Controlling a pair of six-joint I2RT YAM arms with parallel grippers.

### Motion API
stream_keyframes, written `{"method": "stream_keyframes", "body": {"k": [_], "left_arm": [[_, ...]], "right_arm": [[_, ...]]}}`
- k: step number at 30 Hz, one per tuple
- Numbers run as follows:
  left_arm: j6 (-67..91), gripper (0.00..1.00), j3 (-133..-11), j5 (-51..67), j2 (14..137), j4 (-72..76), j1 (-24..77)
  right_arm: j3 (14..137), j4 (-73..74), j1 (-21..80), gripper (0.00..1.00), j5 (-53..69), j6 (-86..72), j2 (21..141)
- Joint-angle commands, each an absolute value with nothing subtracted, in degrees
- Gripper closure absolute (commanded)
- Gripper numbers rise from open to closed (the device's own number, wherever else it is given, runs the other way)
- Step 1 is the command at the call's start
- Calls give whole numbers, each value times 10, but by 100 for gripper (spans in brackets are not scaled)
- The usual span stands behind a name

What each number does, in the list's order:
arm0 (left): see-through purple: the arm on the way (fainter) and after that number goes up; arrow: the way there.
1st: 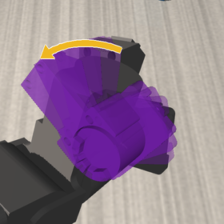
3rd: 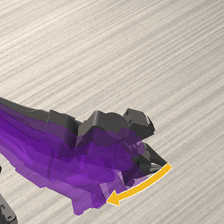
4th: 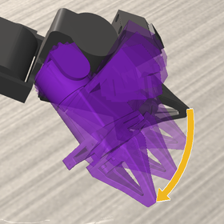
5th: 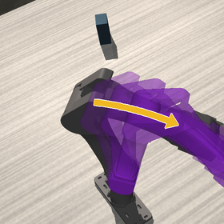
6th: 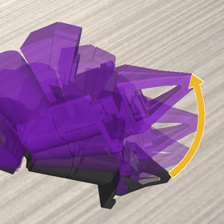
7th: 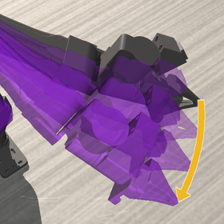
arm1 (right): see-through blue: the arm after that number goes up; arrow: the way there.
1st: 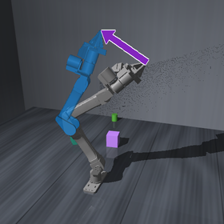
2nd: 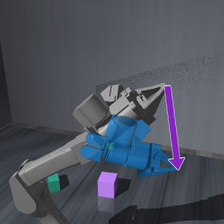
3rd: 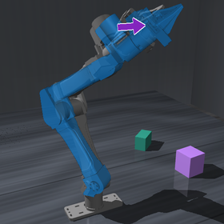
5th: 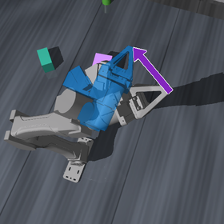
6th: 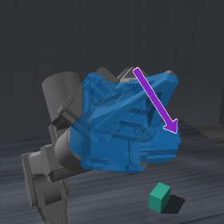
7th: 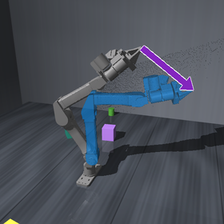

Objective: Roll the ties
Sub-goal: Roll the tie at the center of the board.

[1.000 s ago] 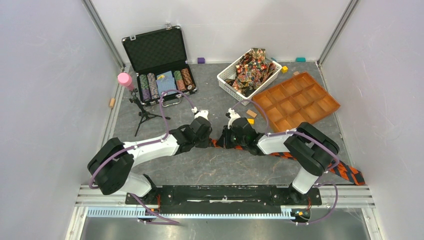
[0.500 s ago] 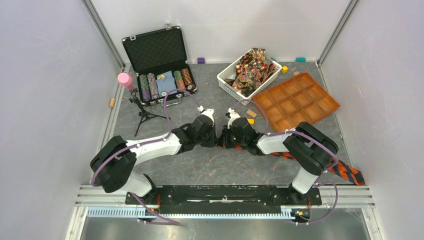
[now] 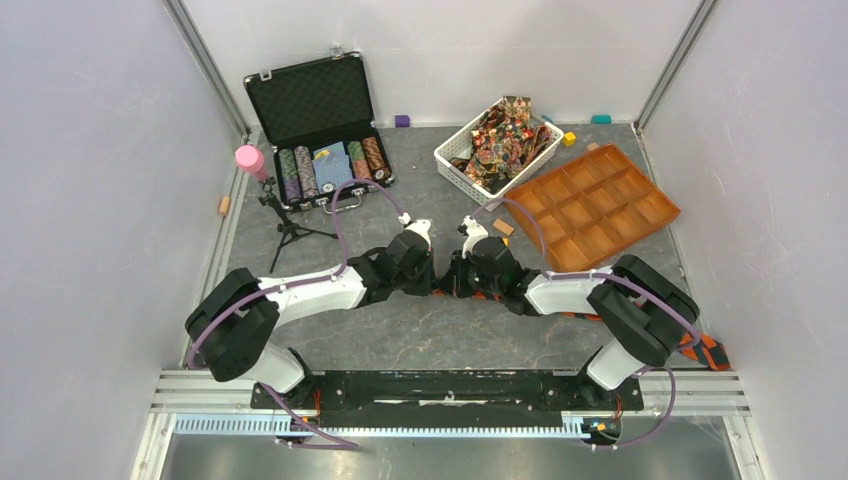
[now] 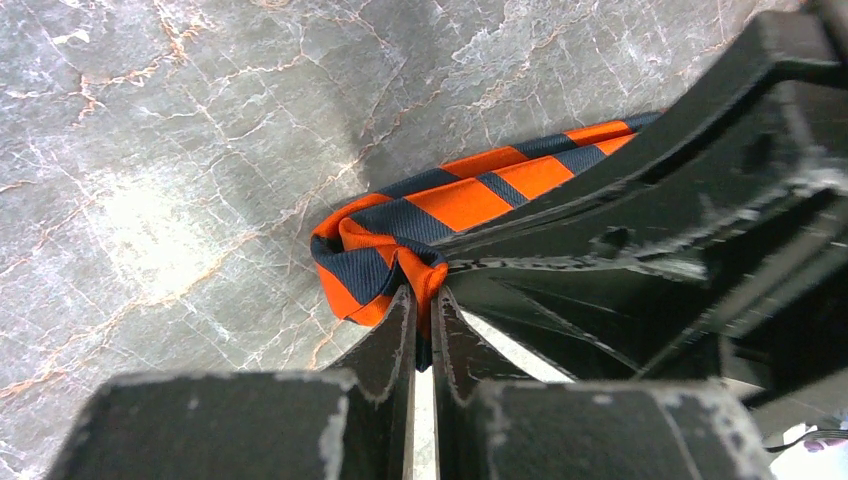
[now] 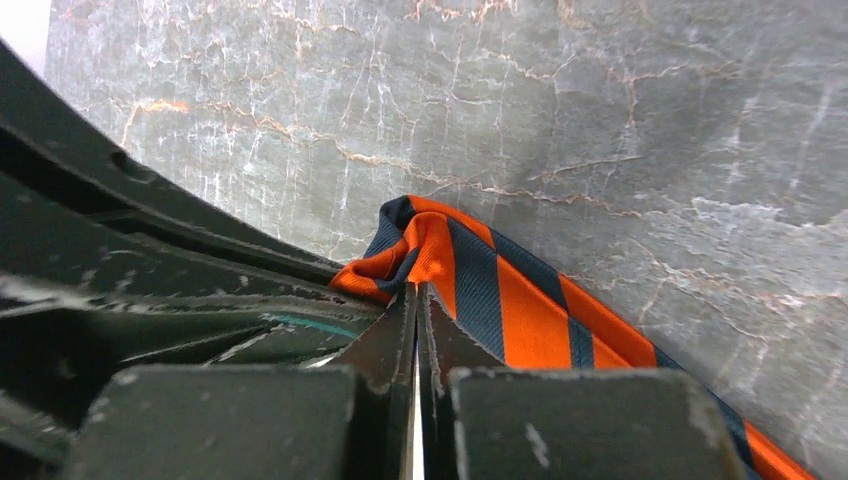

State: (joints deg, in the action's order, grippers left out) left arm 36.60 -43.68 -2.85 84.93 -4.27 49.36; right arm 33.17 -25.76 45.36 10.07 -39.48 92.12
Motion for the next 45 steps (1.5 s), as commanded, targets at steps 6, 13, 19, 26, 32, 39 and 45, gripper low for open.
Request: {"method": "stream_keyframes", "body": {"k": [6, 13, 19, 26, 32, 39, 45], "left_arm": [[339, 98, -467, -40, 871, -49, 497], [328, 98, -489, -48, 896, -72, 497], [319, 98, -501, -69, 907, -101, 497], [316, 98, -507, -65, 921, -103, 497], [316, 88, -516, -57, 935, -99, 497], [317, 55, -518, -52, 940, -95, 497], [320, 49, -515, -44, 940, -89, 497]], "right_arm": [[342, -201, 451, 99, 54, -355, 867], [318, -194, 445, 99, 41, -350, 838], [304, -179, 442, 99, 29, -340, 810], [285, -173, 441, 99, 22, -335, 786], [279, -166, 440, 98, 20, -333, 778], [271, -161, 439, 98, 14, -331, 767], [273, -153, 438, 98, 11, -329, 763]]}}
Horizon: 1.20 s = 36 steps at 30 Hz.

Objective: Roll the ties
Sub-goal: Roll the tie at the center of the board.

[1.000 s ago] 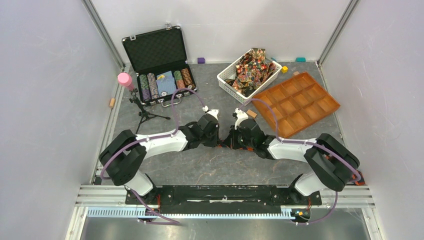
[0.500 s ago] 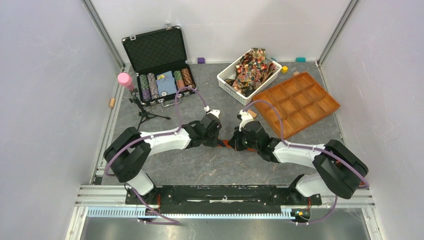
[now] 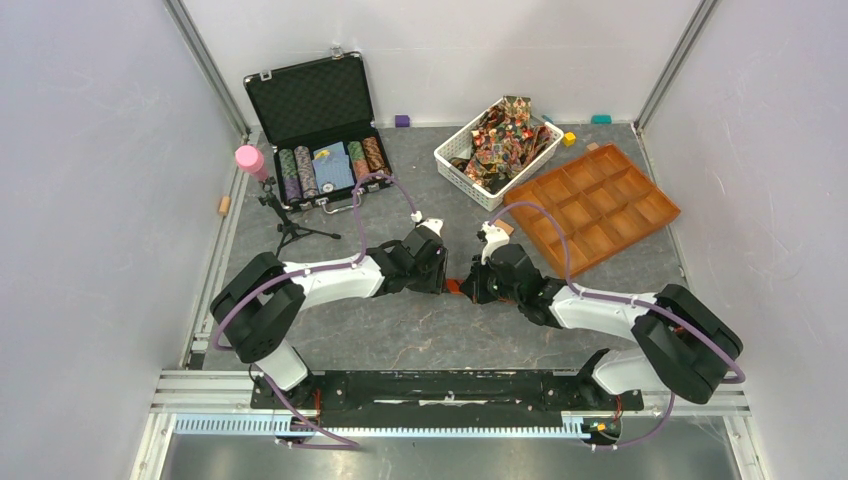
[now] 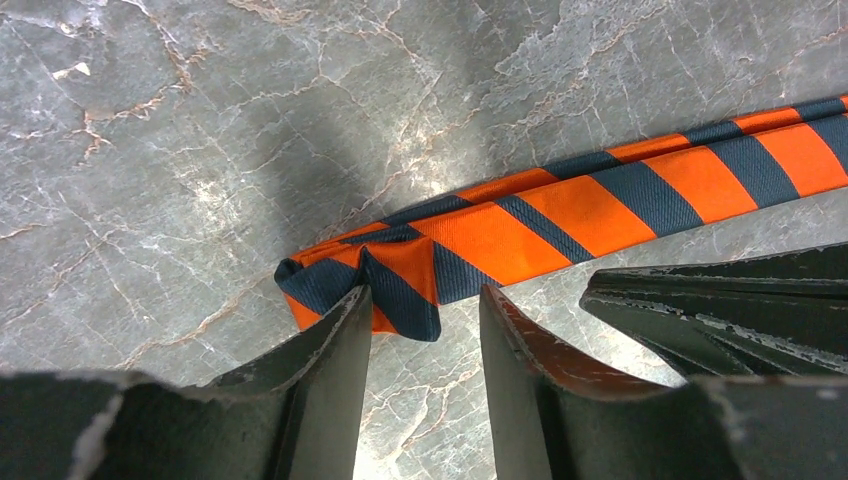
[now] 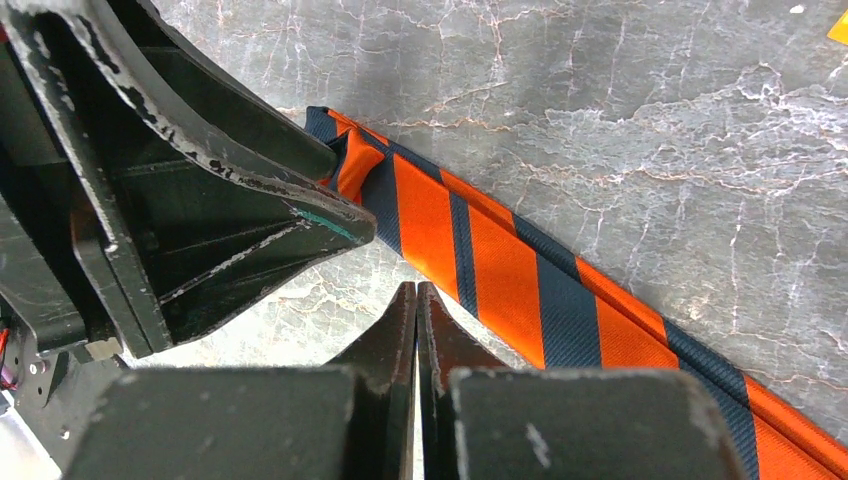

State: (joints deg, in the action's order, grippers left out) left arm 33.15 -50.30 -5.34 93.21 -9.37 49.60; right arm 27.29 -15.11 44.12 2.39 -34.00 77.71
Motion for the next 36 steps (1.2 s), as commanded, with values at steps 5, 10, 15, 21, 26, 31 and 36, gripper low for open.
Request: {"method": "stream_keyframes", "body": {"k": [5, 10, 15, 21, 26, 31, 36], "left_arm": [[320, 58, -513, -31, 936, -78, 497], [321, 63, -502, -20, 924, -61, 497], [319, 56, -496, -9, 916, -54, 497], [321, 52, -484, -10, 901, -46, 497], [321, 56, -475, -12, 889, -43, 497], [319, 64, -474, -12, 888, -42, 497], [316, 69, -475, -9, 888, -40, 497]], "right_arm": [[282, -148, 435, 98, 9, -327, 764], [287, -141, 432, 98, 6, -324, 763], [288, -134, 427, 98, 4, -318, 762], [301, -136, 413, 97, 23, -304, 771], [324, -166, 399, 97, 82, -285, 795], [365, -182, 397, 98, 151, -268, 845], [393, -192, 397, 99, 186, -263, 885]]}}
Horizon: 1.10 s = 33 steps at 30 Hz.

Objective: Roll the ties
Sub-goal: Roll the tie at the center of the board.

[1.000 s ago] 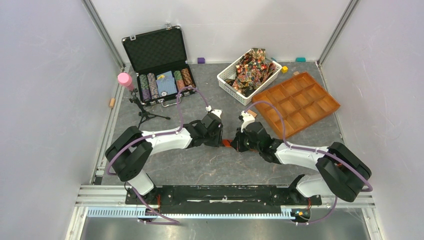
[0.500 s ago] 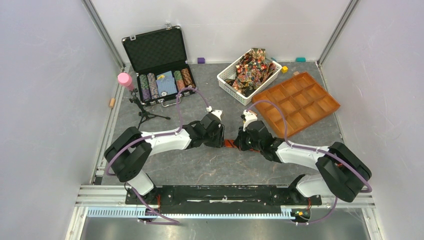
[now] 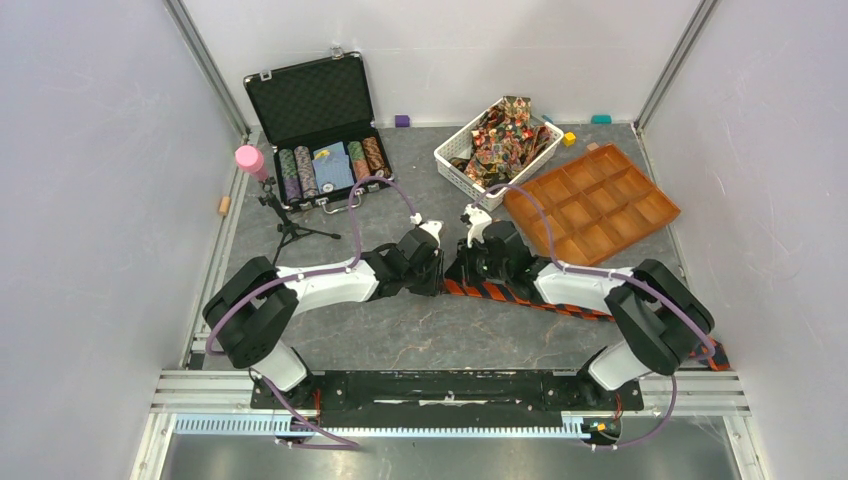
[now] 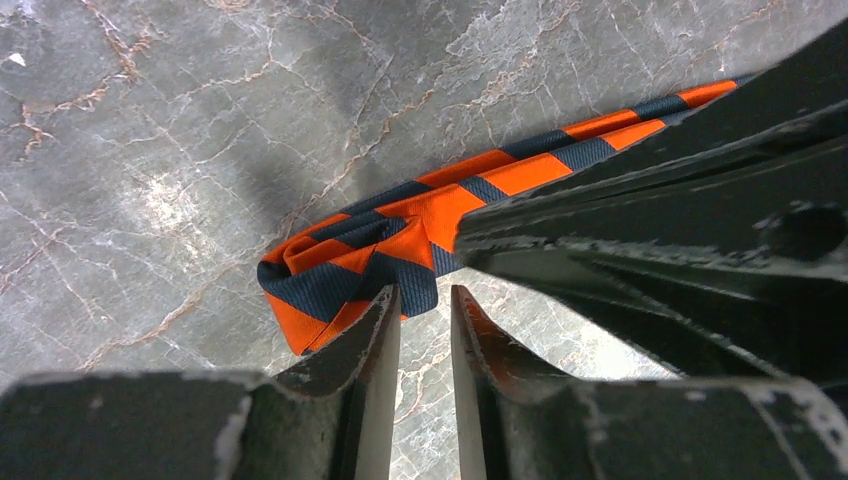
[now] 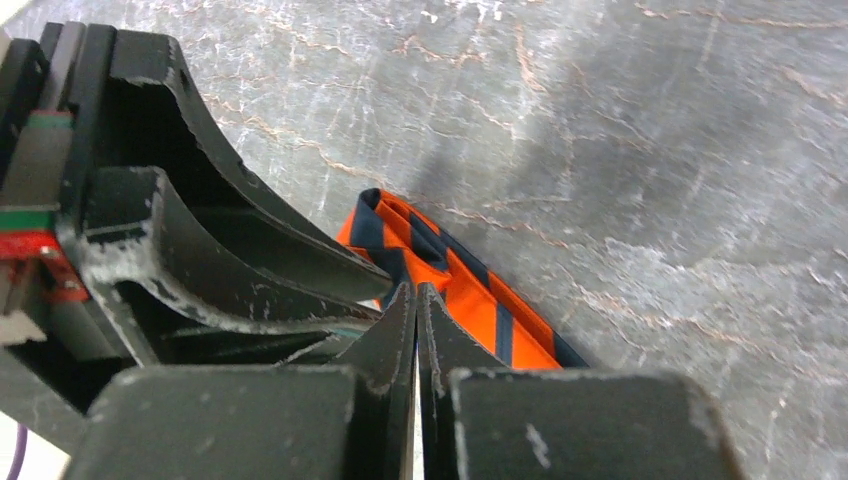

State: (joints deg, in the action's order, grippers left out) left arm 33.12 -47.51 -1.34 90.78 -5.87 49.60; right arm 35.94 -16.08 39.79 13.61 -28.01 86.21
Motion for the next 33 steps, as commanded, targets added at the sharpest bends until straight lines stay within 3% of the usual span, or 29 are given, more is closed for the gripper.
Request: {"method": "stream_keyframes", "body": {"k": [1, 23, 33], "left_arm": [[316, 69, -475, -9, 889, -40, 497], [315, 68, -480, -21, 898, -45, 497], [319, 54, -488, -13, 860, -54, 496]], "right_arm": [[396, -195, 397, 99, 191, -263, 890], [371, -207, 397, 100, 201, -312, 942], [367, -203, 397, 100, 184, -314, 960]]}}
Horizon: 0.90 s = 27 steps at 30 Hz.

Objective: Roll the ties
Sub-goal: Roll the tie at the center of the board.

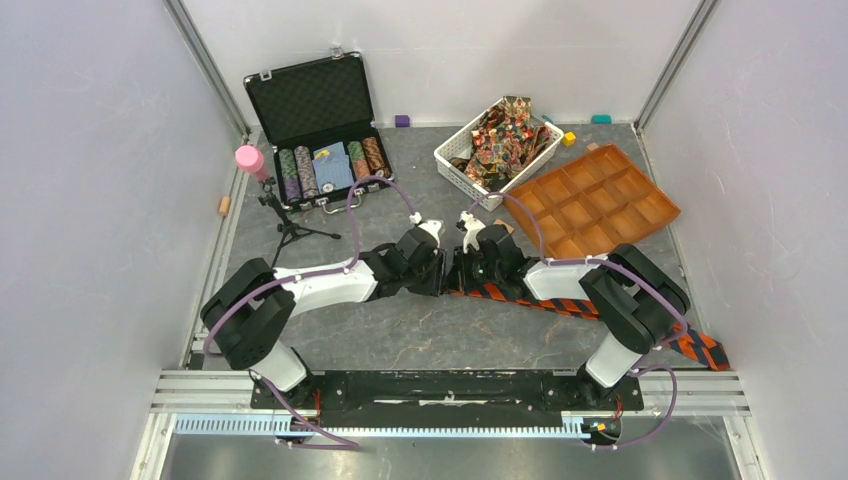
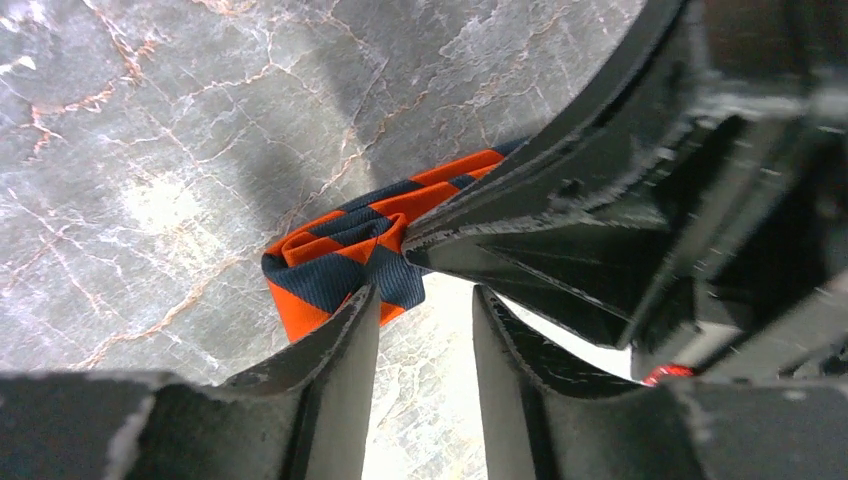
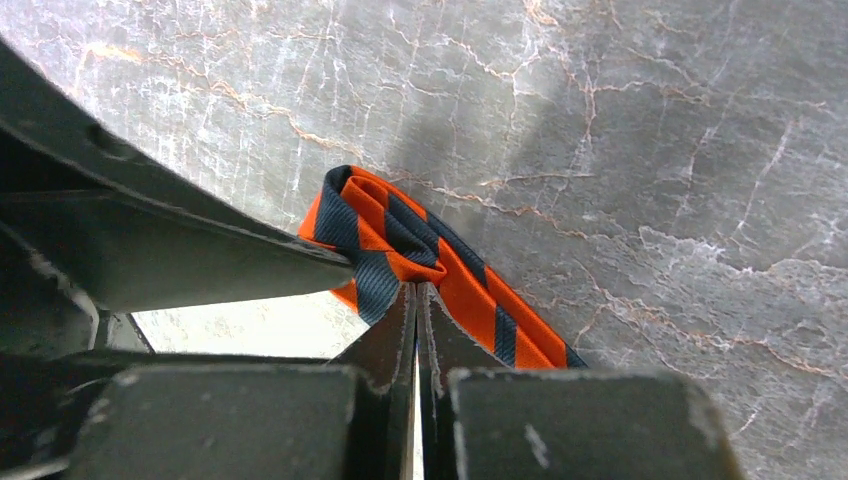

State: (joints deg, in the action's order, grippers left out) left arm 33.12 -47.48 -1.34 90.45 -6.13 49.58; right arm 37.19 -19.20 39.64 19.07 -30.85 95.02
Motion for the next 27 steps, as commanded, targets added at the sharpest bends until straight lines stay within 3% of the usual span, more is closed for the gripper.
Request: {"method": "stream_keyframes", "body": {"k": [1, 11, 18, 27], "left_arm": [[319, 51, -490, -15, 851, -59, 495], [327, 46, -442, -39, 787, -63, 456], [337, 33, -401, -38, 801, -36, 432], [382, 29, -347, 16, 818, 80, 418]], "right_arm": [[367, -203, 397, 100, 182, -313, 961], [367, -202, 397, 100, 179, -312, 965], [366, -200, 397, 100, 181, -311, 965], [359, -207, 397, 100, 183, -314, 968]]}}
